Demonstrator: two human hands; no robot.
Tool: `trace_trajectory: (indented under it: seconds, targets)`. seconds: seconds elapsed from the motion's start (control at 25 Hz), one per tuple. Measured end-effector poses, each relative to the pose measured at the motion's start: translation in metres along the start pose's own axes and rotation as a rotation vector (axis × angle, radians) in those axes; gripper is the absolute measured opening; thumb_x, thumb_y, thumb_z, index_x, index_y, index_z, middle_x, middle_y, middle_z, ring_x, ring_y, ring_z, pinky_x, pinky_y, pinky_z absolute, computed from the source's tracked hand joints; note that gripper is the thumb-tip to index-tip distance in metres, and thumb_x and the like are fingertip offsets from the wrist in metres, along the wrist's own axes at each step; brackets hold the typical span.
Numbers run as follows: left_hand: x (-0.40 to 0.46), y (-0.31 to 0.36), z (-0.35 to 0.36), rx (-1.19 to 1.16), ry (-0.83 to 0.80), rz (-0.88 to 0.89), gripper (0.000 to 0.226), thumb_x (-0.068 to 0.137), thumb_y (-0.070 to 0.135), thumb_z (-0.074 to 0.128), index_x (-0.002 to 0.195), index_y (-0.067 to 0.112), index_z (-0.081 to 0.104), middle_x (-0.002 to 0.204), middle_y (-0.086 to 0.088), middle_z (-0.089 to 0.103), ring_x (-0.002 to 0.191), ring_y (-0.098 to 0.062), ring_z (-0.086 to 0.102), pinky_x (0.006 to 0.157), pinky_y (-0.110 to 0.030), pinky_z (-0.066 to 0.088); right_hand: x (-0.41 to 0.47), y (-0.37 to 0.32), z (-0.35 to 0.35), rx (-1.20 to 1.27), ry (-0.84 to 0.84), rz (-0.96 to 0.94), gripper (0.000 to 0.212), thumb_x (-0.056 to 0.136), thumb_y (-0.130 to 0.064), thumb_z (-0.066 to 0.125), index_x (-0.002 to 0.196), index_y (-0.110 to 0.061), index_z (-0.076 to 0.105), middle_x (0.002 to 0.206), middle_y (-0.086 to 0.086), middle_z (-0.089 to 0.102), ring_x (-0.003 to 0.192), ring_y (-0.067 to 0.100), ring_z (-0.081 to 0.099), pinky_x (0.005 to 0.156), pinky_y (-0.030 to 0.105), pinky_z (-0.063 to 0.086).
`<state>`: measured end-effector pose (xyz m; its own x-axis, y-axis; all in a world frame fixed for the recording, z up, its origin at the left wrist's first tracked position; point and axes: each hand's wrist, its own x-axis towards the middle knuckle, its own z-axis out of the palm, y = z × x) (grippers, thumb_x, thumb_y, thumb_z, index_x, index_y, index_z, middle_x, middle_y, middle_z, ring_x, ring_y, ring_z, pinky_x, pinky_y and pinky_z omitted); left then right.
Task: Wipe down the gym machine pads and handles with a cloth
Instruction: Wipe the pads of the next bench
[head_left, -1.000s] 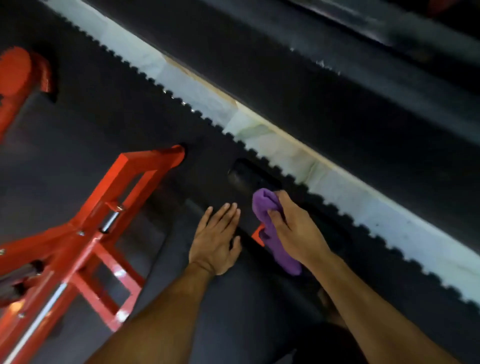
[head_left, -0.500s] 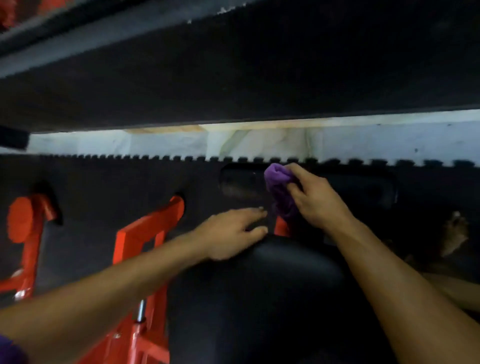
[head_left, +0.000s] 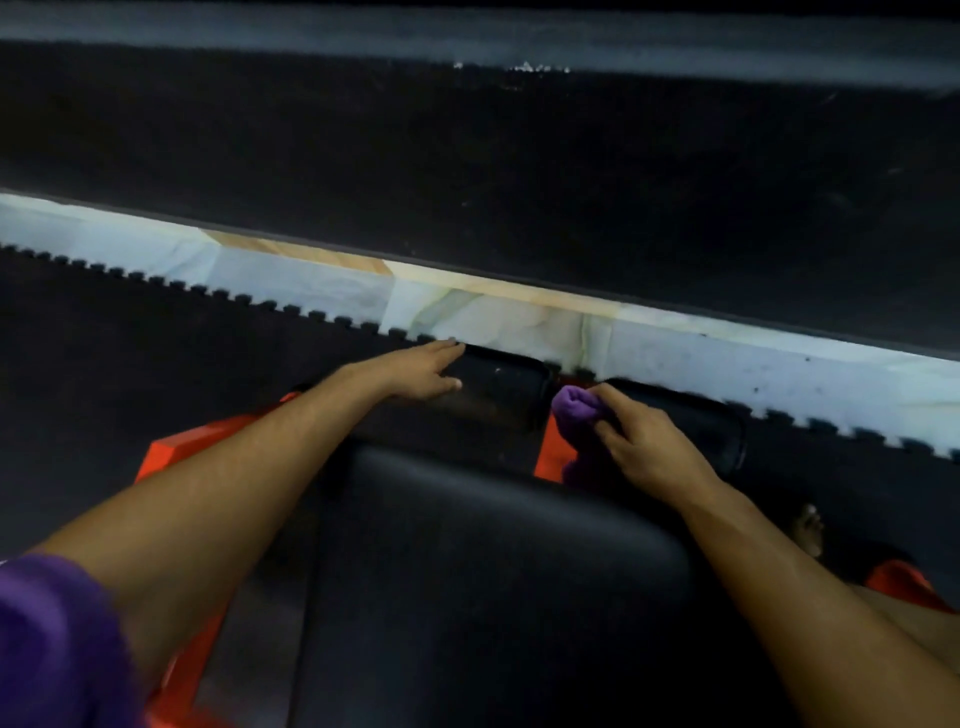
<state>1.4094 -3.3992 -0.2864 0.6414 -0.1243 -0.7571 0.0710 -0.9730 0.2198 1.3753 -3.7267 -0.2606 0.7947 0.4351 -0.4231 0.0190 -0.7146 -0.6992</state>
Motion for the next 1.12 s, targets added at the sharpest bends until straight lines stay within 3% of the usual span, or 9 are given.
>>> trace_trajectory:
  seconds: [0.12,0.28,0.4,0.6,0.76,0.84,0.96,1.04,1.12]
  targets:
    - [0.023,-0.002,-0.018,-0.130,0.105,-0.122,0.060,0.105,0.031,0.053,0.157,0.008,0.033,0.165,-0.018,0.031,0.148,-0.032,0.037,0.119,-0.038,0.033,0.029,-0.014,0.003,-0.030,0.106,0.041,0.014,0.100,-0.026,0.052,0.114,-0.025,0.055,0.112,0.012,0.068,0.102,0.033,0.063,0.081,0.043,0.049]
    - [0.043,0.036,0.017,0.077,0.092,0.106,0.077,0.106,0.040,0.051,0.165,0.017,0.009,0.173,-0.006,0.004,0.159,-0.023,0.010,0.127,-0.046,0.014,0.075,-0.036,-0.021,-0.123,0.131,0.055,0.022,0.102,-0.025,0.050,0.123,-0.021,0.055,0.119,0.016,0.067,0.108,0.037,0.061,0.079,0.040,0.045]
    - [0.065,0.064,0.033,0.205,-0.009,0.218,0.082,0.104,0.042,0.053,0.166,0.021,0.003,0.174,-0.001,-0.005,0.160,-0.022,0.004,0.126,-0.055,0.012,0.085,0.005,-0.063,-0.206,0.233,0.140,0.026,0.101,-0.022,0.049,0.126,-0.020,0.056,0.124,0.016,0.066,0.113,0.037,0.059,0.086,0.042,0.047]
    - [0.112,0.178,0.034,0.040,-0.011,0.424,0.083,0.097,0.045,0.062,0.164,0.023,0.018,0.171,-0.005,0.019,0.153,-0.028,0.028,0.124,-0.048,0.027,0.063,0.095,-0.093,-0.193,0.358,0.397,0.024,0.101,-0.021,0.046,0.122,-0.024,0.057,0.117,0.012,0.065,0.107,0.037,0.060,0.083,0.046,0.051]
    - [0.149,0.190,0.071,0.163,-0.167,0.431,0.106,0.087,0.058,0.072,0.165,0.031,0.006,0.173,0.000,0.008,0.157,-0.026,0.015,0.125,-0.054,0.021,0.055,0.161,-0.071,-0.254,0.392,0.358,0.029,0.099,-0.019,0.048,0.127,-0.022,0.056,0.111,0.016,0.061,0.101,0.038,0.057,0.076,0.043,0.048]
    - [0.153,0.179,0.081,0.130,-0.130,0.425,0.103,0.089,0.052,0.073,0.165,0.030,0.007,0.172,-0.003,0.011,0.155,-0.030,0.019,0.124,-0.049,0.025,0.058,0.162,-0.049,-0.336,0.350,0.264,0.034,0.097,-0.023,0.050,0.130,-0.021,0.057,0.114,0.015,0.060,0.102,0.039,0.055,0.077,0.042,0.047]
    - [0.163,0.171,0.089,-0.056,-0.083,0.385,0.082,0.086,0.053,0.076,0.156,0.031,0.040,0.158,-0.008,0.044,0.137,-0.030,0.050,0.110,-0.036,0.044,0.067,0.136,-0.010,-0.475,0.176,-0.002,0.046,0.085,-0.033,0.056,0.129,-0.022,0.063,0.122,0.011,0.063,0.109,0.040,0.055,0.090,0.051,0.047]
    - [0.169,0.166,0.089,-0.174,-0.073,0.378,0.075,0.076,0.067,0.075,0.141,0.037,0.056,0.144,-0.003,0.060,0.125,-0.025,0.060,0.103,-0.037,0.050,0.070,0.133,0.002,-0.565,0.005,0.027,0.059,0.084,-0.037,0.061,0.142,-0.029,0.053,0.144,0.007,0.053,0.134,0.042,0.041,0.111,0.063,0.026]
    - [0.175,0.158,0.085,-0.206,-0.079,0.346,0.076,0.077,0.064,0.079,0.141,0.029,0.057,0.138,-0.007,0.063,0.122,-0.026,0.061,0.101,-0.035,0.050,0.075,0.139,-0.005,-0.601,-0.068,0.179,0.063,0.090,-0.038,0.059,0.149,-0.041,0.038,0.160,-0.003,0.033,0.148,0.040,0.020,0.114,0.072,0.006]
